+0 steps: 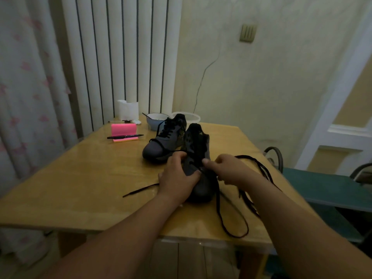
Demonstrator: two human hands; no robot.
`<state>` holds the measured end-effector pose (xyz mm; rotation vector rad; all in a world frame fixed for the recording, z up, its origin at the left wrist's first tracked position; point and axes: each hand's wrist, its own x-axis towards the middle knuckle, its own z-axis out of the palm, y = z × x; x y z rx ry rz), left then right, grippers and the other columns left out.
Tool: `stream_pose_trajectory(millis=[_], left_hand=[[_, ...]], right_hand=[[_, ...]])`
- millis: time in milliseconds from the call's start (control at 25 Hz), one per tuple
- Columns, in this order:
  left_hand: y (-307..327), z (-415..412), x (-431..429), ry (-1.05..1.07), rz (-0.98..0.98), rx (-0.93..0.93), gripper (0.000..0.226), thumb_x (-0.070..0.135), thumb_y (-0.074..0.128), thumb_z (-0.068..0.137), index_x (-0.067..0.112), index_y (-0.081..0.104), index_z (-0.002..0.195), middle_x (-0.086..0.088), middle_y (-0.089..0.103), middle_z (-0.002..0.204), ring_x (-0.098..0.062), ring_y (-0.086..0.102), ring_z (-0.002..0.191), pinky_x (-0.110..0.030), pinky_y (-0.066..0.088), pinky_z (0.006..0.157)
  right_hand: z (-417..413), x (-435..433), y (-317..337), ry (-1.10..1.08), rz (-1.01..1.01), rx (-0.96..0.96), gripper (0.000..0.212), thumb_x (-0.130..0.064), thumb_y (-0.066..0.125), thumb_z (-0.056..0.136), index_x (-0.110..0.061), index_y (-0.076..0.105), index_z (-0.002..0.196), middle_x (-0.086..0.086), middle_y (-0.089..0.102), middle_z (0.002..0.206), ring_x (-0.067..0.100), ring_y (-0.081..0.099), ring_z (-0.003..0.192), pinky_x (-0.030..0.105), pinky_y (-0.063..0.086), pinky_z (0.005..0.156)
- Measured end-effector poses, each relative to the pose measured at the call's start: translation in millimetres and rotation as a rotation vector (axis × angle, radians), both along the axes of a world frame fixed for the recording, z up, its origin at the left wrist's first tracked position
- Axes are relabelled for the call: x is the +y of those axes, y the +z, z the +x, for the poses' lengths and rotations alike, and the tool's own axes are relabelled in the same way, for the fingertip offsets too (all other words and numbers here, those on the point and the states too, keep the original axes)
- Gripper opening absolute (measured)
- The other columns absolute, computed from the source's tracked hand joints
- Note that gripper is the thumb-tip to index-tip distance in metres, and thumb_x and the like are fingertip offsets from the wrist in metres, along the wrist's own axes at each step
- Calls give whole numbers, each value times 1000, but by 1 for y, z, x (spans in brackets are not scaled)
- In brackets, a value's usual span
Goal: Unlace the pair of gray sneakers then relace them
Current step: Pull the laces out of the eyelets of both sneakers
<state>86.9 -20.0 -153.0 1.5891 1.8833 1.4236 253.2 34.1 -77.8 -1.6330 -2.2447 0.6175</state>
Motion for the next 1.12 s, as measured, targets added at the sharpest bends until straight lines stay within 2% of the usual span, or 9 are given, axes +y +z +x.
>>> stream_pose_trajectory(millis=[240, 360, 440, 560, 680, 840, 1000, 1040, 1120], left_hand=[[1, 2, -4, -19, 1, 71, 45, 49, 72, 88, 50, 40, 120, 12, 45, 126, -13, 54, 116, -48, 39, 104], [1, 1, 0, -17, -8, 46, 43, 54, 71, 89, 50, 41, 120, 13, 46, 126, -14, 54, 116, -47, 39, 102], [0, 1, 1, -7, -14, 42, 44, 54, 72, 89, 50, 42, 120, 13, 46, 126, -14, 54, 117, -46, 39, 102], [-2, 1, 0, -2, -6, 38, 44, 54, 72, 89, 49, 42, 120, 12, 46, 125, -14, 54, 117, -49, 40, 104], [-2, 0, -1, -1, 6, 32, 45, 51, 72, 88, 48, 43, 122, 12, 47, 126, -14, 54, 118, -52, 42, 105], [-1, 2, 0, -4, 8, 47, 44, 51, 73, 89, 47, 43, 122, 13, 46, 126, -12, 52, 117, -48, 38, 106], [-1, 0, 2, 3, -1, 23, 44, 52, 73, 89, 48, 44, 122, 14, 46, 126, -11, 52, 119, -47, 37, 105], [-2, 0, 2, 0, -5, 21, 44, 52, 73, 89, 48, 43, 122, 14, 46, 126, -11, 52, 119, -47, 38, 105], [-1, 1, 0, -8, -6, 24, 44, 52, 73, 89, 49, 42, 121, 14, 46, 126, -11, 52, 119, -47, 37, 104]], right_hand=[[13, -19, 5, 141, 42, 231, 26, -30, 61, 103, -6, 70, 98, 9, 66, 90, 17, 60, 81, 31, 46, 70], [26, -29, 20, 119, -41, 699, 22, -21, 55, 104, -11, 71, 93, 1, 71, 88, 16, 66, 89, 32, 53, 88], [27, -29, 28, 95, -247, 1083, 23, -16, 48, 105, -11, 55, 83, 4, 51, 68, 20, 53, 67, 36, 52, 77], [20, -15, 20, -76, -94, 595, 29, -38, 61, 103, -11, 57, 94, 6, 53, 74, 23, 49, 64, 36, 42, 57], [8, -9, 1, 31, 35, -42, 41, -53, 61, 100, -12, 65, 103, 9, 68, 92, 29, 65, 85, 43, 54, 69], [14, -10, 4, 124, 54, 240, 30, -35, 58, 105, -8, 70, 97, 12, 66, 87, 22, 62, 80, 38, 50, 71], [21, -19, 22, -15, -248, 1254, 20, -15, 48, 106, -10, 56, 88, 3, 51, 69, 18, 58, 64, 35, 55, 73], [21, -18, 25, -61, -233, 1313, 18, -16, 49, 106, -13, 51, 89, 1, 43, 66, 15, 46, 57, 30, 47, 60], [21, -9, 22, -149, -37, 902, 22, -29, 57, 105, -10, 53, 95, 1, 48, 73, 14, 45, 59, 29, 38, 54]])
